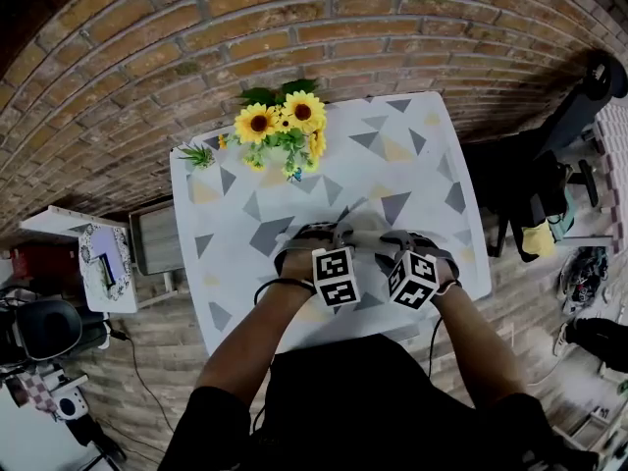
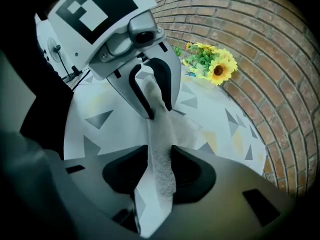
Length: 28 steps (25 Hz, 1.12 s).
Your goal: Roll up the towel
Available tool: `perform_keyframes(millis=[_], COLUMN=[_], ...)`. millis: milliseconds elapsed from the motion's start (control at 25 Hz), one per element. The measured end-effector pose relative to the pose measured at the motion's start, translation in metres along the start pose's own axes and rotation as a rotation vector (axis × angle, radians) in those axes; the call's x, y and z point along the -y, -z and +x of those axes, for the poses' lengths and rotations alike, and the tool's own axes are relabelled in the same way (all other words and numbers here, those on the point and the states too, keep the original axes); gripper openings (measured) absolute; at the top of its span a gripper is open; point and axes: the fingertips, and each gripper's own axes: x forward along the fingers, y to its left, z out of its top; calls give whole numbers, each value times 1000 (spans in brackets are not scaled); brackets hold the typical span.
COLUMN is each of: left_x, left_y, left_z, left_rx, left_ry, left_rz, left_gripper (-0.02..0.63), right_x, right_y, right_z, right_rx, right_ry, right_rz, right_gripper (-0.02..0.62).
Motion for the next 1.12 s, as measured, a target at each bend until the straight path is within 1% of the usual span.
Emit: perform_keyframes(millis=[80, 160, 280, 360, 480, 600, 720, 760, 880, 1000, 1120], left_x=[-2, 1, 3, -2, -13, -9, 3, 9, 37, 70, 89], left_y=[1, 3, 8, 10, 11, 18, 22, 24, 28, 33, 41], left_z=[-3, -6, -4, 0, 7, 14, 10, 7, -4, -18, -26], left_rx=[3, 0, -12, -10, -6, -44, -64, -68, -74, -75, -79], left_ry=[-10, -1, 0, -17, -23, 9, 37, 49, 108, 166, 181], left_rz=[-1, 3, 3, -22, -63, -51, -33, -32, -43, -65, -86], left_gripper=[150, 151, 197, 216, 221, 218, 155, 145, 137, 132, 132], right_x=[6, 13, 22, 29, 33, 27, 13, 7, -19, -49, -68], right_y=[-1, -2, -6, -10, -15, -15, -14, -15, -15, -16, -17], right_z=[4, 7, 10, 11, 11, 10, 6, 4, -2, -11, -14], right_rx=[-5, -7, 1, 13, 39, 56, 63, 66, 68, 63, 55], right_ry=[9, 11, 0, -10, -47, -70, -87, -98, -147, -208, -229], right_rz=[-12, -15, 9, 39, 123, 172, 161, 155, 127, 73, 21], right_gripper=[152, 150, 133, 132, 118, 114, 107, 106, 104, 103, 98])
